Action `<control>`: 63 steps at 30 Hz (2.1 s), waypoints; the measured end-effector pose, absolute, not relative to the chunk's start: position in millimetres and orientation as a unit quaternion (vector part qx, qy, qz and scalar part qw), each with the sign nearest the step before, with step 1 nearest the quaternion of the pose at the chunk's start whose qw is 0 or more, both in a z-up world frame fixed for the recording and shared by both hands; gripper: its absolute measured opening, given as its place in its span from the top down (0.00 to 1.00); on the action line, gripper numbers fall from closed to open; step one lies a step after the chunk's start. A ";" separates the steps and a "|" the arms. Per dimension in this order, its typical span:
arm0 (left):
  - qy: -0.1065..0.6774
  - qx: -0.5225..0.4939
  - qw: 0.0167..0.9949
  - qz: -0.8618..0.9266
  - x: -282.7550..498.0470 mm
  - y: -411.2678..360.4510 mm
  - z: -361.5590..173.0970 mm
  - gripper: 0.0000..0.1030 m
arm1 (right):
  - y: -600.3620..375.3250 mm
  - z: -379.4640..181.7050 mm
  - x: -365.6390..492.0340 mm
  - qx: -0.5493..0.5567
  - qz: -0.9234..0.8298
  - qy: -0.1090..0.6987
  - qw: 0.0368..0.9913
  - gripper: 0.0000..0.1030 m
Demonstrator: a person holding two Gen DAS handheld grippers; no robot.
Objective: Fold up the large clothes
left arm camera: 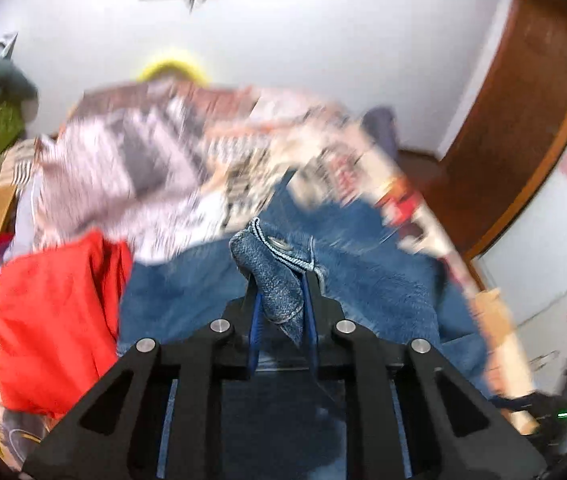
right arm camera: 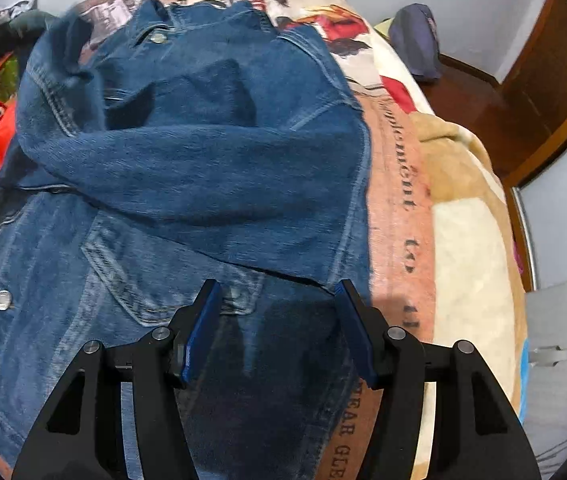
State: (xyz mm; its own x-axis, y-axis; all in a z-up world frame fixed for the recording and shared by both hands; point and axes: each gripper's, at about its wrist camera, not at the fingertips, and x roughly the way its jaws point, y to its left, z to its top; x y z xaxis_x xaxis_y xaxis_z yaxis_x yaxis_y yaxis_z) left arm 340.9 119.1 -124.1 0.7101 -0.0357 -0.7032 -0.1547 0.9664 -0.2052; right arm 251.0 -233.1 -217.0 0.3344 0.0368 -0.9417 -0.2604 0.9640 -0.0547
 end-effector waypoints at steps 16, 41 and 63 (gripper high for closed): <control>0.390 -0.062 0.909 0.133 248.0 139.4 -144.2 0.82 | -241.6 -213.6 257.9 -0.098 0.018 0.523 0.846 0.47; 0.474 -0.123 0.868 0.082 221.5 205.6 -192.0 0.46 | -258.7 -176.6 236.0 -0.013 0.067 0.501 0.863 0.44; 0.484 -0.069 0.868 0.087 259.5 186.3 -232.3 0.64 | -250.5 -226.2 388.7 0.030 0.049 0.518 0.853 0.74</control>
State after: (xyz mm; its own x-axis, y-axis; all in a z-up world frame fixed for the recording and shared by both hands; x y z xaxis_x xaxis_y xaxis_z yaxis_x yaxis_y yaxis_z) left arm 259.5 186.3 -232.3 0.5172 0.0842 -0.8517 -0.2177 0.9754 -0.0358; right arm 388.7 -250.5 -226.2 0.4585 0.1145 -0.8813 -0.0519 0.9934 0.1021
